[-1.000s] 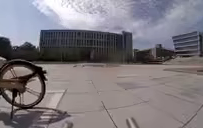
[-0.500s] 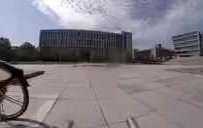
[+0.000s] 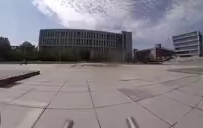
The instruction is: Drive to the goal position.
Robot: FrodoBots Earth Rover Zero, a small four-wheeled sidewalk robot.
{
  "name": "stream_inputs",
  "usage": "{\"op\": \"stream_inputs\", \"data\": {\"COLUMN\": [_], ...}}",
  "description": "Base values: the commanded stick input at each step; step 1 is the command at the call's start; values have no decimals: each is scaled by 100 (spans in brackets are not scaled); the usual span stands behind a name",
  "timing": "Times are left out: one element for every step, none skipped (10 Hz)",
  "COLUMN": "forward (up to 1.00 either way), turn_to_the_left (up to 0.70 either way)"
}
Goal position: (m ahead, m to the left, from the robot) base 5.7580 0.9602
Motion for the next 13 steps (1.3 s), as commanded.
{"op": "stream_inputs", "data": {"forward": [70,70,70,70,70,70,70,70,70,70,70,70,70], "turn_to_the_left": [2,12,20,18,3,3,2,2,2,2,2,3,22]}}
